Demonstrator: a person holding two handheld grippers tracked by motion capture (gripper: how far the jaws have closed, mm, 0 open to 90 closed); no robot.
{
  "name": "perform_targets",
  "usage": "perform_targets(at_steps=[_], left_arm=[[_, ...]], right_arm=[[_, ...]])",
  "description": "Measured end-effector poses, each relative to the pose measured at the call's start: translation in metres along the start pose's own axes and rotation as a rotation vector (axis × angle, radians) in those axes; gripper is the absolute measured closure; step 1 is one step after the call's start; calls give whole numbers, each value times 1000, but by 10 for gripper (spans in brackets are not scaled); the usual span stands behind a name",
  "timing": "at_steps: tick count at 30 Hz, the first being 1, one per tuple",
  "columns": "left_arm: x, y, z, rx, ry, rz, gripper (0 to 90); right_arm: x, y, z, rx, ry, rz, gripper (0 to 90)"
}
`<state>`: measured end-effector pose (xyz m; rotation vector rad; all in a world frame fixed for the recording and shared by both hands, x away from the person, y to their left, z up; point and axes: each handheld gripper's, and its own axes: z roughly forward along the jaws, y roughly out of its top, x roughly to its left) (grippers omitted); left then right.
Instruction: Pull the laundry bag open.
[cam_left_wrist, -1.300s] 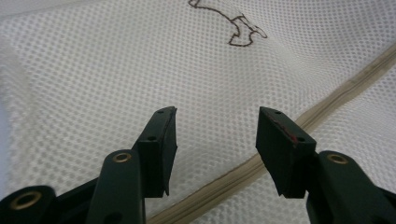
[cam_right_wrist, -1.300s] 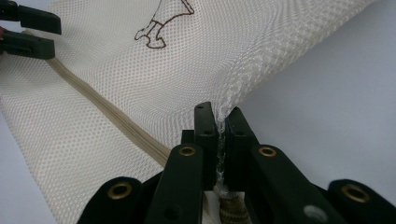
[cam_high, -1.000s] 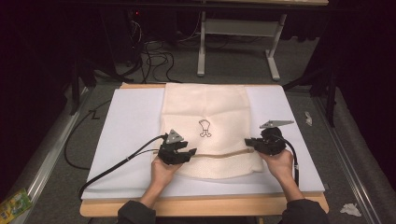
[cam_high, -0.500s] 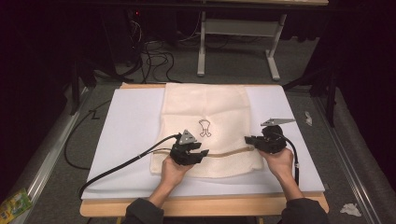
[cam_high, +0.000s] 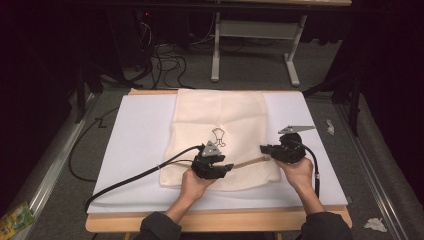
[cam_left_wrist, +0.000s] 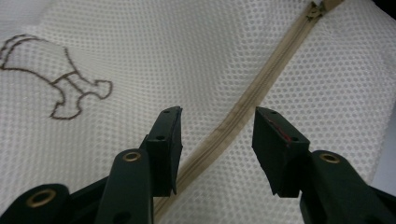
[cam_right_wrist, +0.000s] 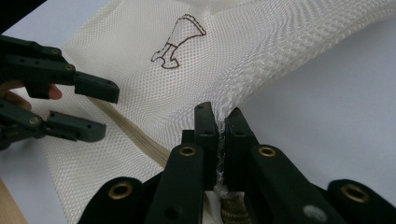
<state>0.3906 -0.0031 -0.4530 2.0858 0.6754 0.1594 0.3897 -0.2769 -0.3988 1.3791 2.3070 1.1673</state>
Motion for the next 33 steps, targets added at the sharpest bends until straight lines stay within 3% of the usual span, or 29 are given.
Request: perform_targets(at_steps=[8,11,20,24,33], left_arm=[[-11,8,8,-14,-40,20,544],[-11,11,8,-14,-23,27,580],[-21,25,13,-22,-40,64,615],[-20,25,19,-10,-43,50,632],[-27,30,21,-22,-70,65,646]], right_arm=[[3,3,2,9,-1,-8,878],[4,4,2,4,-4,-9,878],[10,9,4,9,-3,-13,878],[11,10,3,11,1,-16,878],[14,13,4,10,8,-16,878]])
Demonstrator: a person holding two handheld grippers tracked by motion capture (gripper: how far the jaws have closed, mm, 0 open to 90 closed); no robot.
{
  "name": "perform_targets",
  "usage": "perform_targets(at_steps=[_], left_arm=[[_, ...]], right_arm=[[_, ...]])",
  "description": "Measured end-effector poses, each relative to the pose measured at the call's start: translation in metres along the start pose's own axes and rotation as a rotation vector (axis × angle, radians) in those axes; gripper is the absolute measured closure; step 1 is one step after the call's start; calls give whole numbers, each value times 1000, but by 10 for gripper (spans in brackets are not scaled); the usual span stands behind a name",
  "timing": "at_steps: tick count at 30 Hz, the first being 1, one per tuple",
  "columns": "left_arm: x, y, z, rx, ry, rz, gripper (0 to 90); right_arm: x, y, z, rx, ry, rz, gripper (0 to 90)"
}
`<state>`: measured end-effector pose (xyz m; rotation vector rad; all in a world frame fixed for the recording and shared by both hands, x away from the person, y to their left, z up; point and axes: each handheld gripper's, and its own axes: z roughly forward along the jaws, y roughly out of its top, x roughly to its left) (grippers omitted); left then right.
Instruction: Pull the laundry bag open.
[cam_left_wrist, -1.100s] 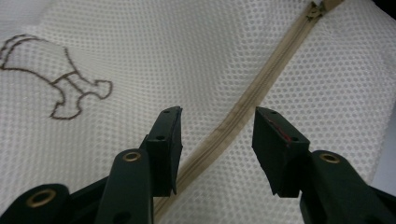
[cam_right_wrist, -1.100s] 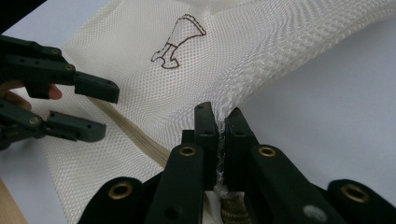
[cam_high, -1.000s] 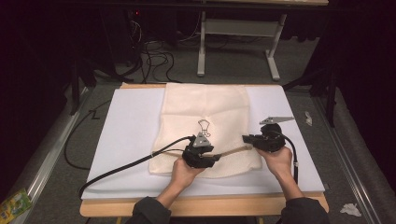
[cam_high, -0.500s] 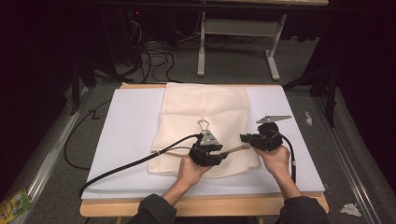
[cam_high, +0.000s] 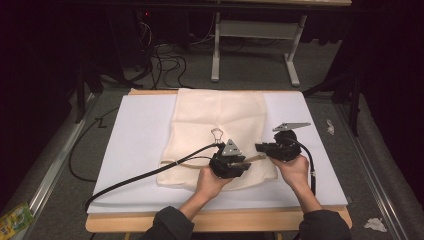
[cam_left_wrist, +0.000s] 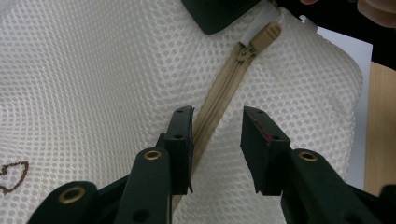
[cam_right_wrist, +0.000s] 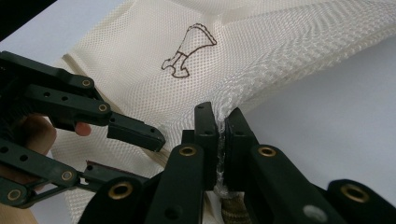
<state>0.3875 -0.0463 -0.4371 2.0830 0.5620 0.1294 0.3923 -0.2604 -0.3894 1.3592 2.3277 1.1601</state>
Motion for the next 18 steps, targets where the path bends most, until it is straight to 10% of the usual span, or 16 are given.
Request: perform_targets(at_steps=[18], left_arm=[[-6,2,0,-70,-17,2,671]], right_arm=[[1,1,1,-6,15,-6,878]])
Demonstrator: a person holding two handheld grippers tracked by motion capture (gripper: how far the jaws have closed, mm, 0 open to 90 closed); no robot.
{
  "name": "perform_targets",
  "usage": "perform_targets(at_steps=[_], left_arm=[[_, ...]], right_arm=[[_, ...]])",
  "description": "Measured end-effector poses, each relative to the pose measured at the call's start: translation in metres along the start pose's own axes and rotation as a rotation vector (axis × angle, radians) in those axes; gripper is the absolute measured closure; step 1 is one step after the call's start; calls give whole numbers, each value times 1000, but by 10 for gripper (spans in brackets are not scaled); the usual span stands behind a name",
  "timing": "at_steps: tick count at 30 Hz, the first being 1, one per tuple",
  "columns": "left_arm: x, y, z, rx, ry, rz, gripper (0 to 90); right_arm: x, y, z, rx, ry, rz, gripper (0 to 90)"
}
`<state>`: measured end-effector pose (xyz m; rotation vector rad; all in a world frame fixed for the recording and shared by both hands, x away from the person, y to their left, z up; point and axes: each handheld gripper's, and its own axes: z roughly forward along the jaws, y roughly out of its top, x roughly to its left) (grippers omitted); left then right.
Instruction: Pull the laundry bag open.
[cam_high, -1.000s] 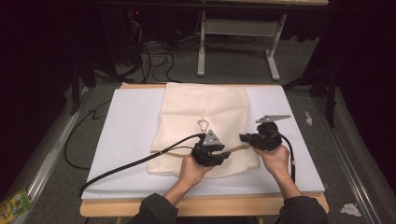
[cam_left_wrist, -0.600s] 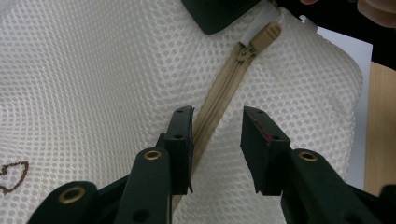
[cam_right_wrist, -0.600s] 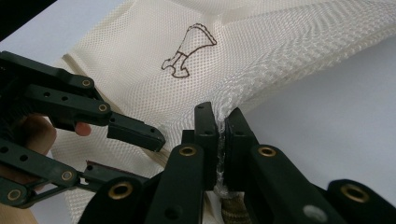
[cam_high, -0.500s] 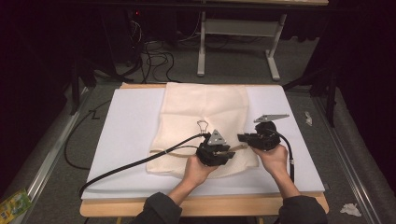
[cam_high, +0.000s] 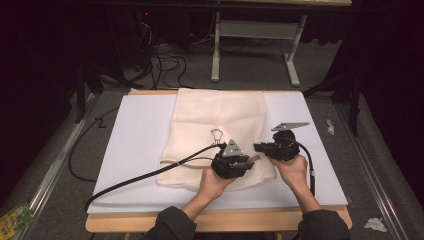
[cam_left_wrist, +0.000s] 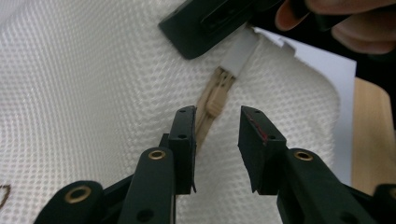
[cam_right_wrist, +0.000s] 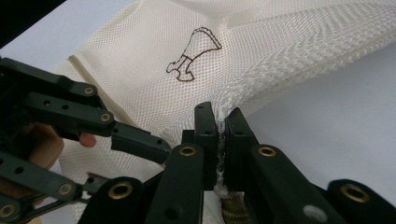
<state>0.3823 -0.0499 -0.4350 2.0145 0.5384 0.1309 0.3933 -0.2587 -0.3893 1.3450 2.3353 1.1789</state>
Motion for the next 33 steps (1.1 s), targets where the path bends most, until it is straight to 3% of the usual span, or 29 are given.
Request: perform_targets(at_steps=[5,9,16,28,30,33], left_arm=[[3,-1,4,9,-4,-24,672],[3,-2,6,4,-32,-43,683],[3,-2,7,0,-36,-44,696],[4,-3,11,-12,-36,-59,798],[4,-4,12,-12,-44,-46,853],[3,-5,11,-12,-47,-36,865]], right_arm=[[1,0,0,2,3,-2,878],[0,-1,2,3,8,3,879],[3,-1,4,7,13,-6,879],[5,-3,7,13,22,-9,879],[5,-3,8,12,24,-11,878],[4,-4,8,12,27,-8,878]])
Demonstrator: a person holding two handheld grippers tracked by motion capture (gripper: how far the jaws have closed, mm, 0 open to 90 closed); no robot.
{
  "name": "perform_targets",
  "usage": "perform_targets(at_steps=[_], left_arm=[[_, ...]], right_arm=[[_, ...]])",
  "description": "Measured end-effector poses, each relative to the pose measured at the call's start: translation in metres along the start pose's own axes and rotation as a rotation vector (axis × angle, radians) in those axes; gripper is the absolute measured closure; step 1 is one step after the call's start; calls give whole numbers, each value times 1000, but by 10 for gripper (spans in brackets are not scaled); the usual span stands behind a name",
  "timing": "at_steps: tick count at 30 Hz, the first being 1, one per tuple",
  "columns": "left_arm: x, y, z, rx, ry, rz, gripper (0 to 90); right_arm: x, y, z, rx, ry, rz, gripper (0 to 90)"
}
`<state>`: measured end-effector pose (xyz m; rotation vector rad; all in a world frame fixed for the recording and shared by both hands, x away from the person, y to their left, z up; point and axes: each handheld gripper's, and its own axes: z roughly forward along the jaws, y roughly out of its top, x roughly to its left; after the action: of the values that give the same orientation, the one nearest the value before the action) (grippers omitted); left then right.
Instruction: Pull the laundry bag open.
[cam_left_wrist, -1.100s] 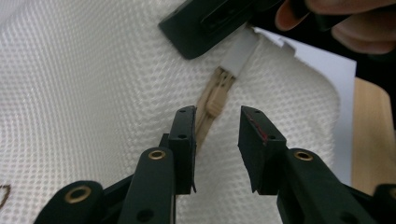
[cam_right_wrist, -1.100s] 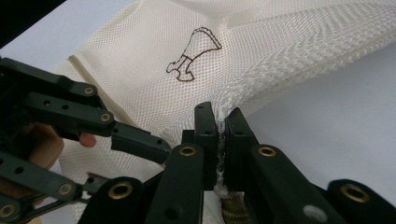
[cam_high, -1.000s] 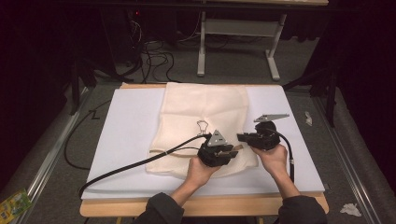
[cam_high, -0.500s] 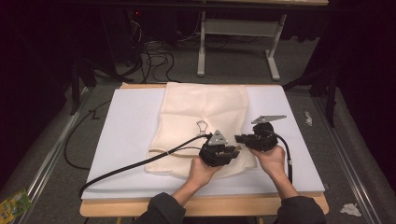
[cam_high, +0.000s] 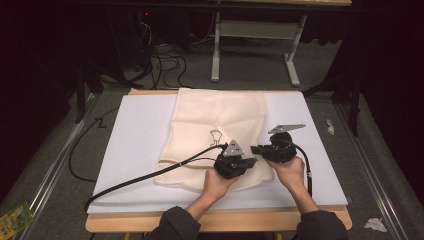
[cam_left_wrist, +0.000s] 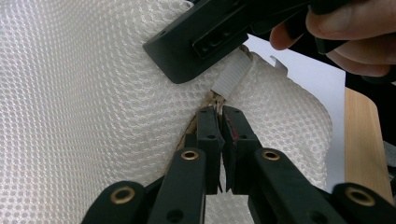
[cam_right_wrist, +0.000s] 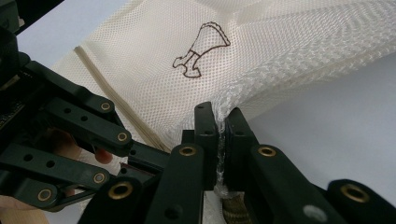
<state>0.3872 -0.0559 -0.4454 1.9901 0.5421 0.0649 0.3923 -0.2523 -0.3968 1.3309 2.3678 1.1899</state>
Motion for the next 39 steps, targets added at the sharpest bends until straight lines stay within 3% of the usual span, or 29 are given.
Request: perform_targets(at_steps=[12,26,29,39], left_arm=[[1,1,-4,23,-15,6,870],[0,3,-10,38,-11,31,871],[0,2,-11,48,8,41,871],[2,0,-16,50,11,37,871]], right_arm=[[-6,-5,-1,14,-1,-8,882],[-9,-8,-2,25,14,-18,883],[-10,-9,-4,23,5,-16,885],[-13,-12,-7,15,10,-19,884]])
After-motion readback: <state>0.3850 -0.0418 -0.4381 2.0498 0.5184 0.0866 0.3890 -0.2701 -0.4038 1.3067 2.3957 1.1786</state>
